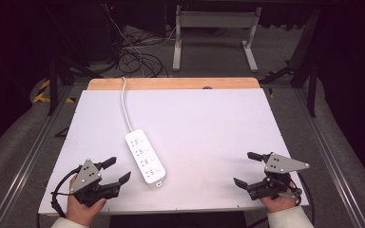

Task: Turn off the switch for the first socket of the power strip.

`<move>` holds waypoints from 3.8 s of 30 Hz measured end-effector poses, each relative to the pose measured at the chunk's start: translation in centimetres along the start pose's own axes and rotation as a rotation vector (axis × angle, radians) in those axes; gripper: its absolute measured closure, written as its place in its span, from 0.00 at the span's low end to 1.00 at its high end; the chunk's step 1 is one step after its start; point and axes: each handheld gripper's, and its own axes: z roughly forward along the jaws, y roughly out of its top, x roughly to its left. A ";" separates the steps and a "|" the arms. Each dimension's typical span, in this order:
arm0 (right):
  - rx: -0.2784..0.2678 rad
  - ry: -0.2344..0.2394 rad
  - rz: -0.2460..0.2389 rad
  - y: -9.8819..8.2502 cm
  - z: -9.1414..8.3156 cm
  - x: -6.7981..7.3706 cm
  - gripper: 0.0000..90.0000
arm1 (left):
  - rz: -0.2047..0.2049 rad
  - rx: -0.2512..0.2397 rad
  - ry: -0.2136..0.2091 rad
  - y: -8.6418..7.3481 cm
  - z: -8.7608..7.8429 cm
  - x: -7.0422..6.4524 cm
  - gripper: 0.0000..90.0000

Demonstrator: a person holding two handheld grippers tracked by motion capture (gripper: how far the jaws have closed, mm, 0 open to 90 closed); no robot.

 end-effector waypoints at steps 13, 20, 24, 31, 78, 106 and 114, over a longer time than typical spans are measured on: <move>-0.001 -0.006 -0.012 0.0 0.0 0.1 0.04 | 0.029 0.004 0.015 0.2 -0.1 0.0 0.38; 0.006 -0.005 -0.011 0.0 0.2 0.1 0.05 | -0.053 0.006 0.010 0.5 -0.1 0.4 0.41; 0.011 -0.005 -0.017 0.0 0.3 0.2 0.05 | -0.044 0.011 0.011 0.7 -0.1 0.4 0.43; 0.011 0.000 -0.013 0.0 0.4 0.1 0.05 | 0.012 0.031 0.064 1.8 0.2 0.2 0.50; -0.002 0.021 0.003 -0.2 0.5 -0.1 0.04 | -0.018 0.079 0.056 6.8 4.3 2.4 0.60; 0.003 0.034 0.008 -0.3 0.7 -0.3 0.04 | -0.108 0.219 0.021 7.1 9.6 4.4 1.00; 0.003 0.034 0.011 -0.3 0.6 -0.3 0.04 | -0.116 0.256 0.048 6.6 11.0 5.3 1.00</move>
